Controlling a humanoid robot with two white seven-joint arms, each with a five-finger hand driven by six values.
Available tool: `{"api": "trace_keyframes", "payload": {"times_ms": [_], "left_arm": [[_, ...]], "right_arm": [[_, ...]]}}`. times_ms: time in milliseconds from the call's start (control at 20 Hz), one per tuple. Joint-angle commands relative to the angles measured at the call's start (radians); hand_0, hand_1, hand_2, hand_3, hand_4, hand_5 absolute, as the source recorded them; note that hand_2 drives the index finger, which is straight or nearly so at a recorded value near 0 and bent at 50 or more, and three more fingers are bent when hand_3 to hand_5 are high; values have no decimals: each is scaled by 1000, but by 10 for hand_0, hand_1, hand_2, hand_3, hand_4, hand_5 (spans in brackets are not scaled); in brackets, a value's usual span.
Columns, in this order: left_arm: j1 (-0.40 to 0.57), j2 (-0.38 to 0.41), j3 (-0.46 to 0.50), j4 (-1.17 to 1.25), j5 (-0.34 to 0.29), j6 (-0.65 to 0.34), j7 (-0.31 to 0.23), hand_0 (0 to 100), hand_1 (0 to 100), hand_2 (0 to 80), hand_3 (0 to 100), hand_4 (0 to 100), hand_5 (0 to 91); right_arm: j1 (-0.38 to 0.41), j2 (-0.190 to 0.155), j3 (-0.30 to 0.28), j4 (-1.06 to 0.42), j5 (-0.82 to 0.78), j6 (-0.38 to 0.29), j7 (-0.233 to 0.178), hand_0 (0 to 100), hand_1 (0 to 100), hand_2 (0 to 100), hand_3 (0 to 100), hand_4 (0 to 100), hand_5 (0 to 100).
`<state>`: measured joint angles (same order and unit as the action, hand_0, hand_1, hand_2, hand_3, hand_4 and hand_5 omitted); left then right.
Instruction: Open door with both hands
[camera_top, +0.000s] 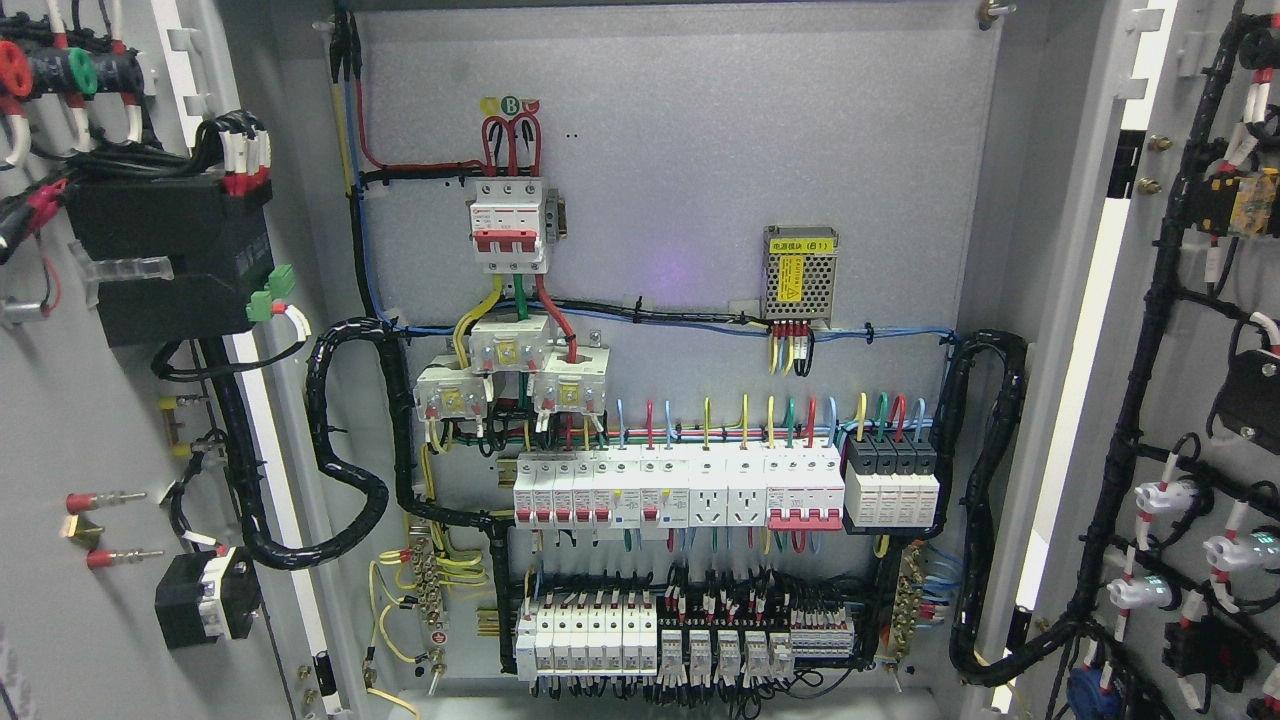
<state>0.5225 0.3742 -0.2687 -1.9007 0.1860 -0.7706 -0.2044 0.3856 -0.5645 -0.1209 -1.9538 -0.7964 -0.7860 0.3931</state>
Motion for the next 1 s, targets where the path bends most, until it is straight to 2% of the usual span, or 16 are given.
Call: {"api": "trace_keyframes", "payload": {"times_ms": [0,551,651,952], "left_arm": [[24,-87,71,-44,3,-549,0,0,0,0,0,29,0],[-5,-176,143,-81,12,-599,0,0,0,0,0,29,0],[-21,-202,154,-81,12,-601,0,0,0,0,0,29,0],[-53,-236,203,-83,19,-616,0,0,0,0,0,29,0]], "right_arm": [[6,-25,-13,7,-10,-64,0,0,0,0,0,0,0],[4,-41,-8,7,-10,-64,0,0,0,0,0,0,0],[6,-58,-6,7,-10,-65,0,0,0,0,0,0,0],[-1,-61,-3,6,-10,-65,0,0,0,0,0,0,0]]}}
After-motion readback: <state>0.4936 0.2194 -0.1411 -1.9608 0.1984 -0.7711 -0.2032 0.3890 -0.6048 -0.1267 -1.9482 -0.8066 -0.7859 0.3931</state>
